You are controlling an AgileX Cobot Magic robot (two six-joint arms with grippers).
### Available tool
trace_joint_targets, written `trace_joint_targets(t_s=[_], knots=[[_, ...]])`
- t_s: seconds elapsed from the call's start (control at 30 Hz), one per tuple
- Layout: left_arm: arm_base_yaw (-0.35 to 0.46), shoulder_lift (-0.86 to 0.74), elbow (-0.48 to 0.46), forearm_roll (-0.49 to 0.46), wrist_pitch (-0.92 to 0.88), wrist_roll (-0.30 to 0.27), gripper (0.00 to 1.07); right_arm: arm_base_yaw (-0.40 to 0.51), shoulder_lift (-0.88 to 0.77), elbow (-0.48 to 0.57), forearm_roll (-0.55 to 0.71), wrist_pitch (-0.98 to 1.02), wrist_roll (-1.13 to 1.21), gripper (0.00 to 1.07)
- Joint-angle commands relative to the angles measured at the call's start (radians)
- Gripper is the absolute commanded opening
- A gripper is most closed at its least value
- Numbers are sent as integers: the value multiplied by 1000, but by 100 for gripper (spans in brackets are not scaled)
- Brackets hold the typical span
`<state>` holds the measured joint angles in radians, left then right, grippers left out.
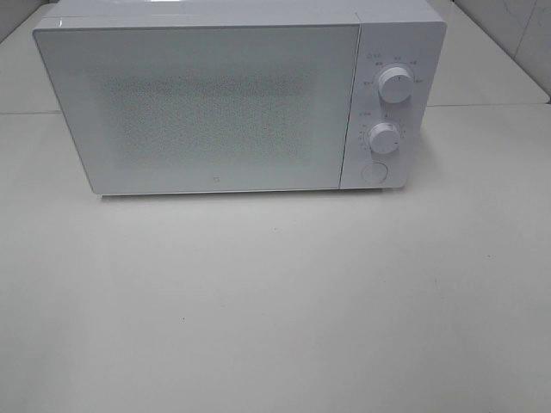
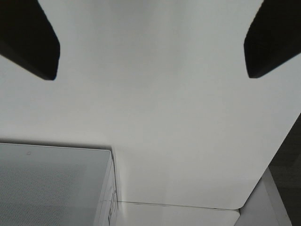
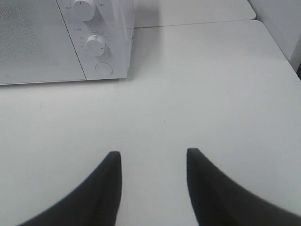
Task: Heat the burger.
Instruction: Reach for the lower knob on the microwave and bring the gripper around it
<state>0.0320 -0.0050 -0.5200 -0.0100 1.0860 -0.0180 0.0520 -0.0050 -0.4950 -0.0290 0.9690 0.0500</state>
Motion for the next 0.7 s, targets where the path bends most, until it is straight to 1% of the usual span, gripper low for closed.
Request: trace_joint_targets(t_s=[0.03, 0.63, 0.7], knots=[[-1, -14, 3, -2, -15, -1, 102, 1, -21, -1, 1, -8, -3, 47], [-1, -14, 3, -2, -15, -1, 102, 1, -21, -1, 1, -8, -3, 47], [-1, -14, 3, -2, -15, -1, 102, 1, -21, -1, 1, -8, -3, 49]])
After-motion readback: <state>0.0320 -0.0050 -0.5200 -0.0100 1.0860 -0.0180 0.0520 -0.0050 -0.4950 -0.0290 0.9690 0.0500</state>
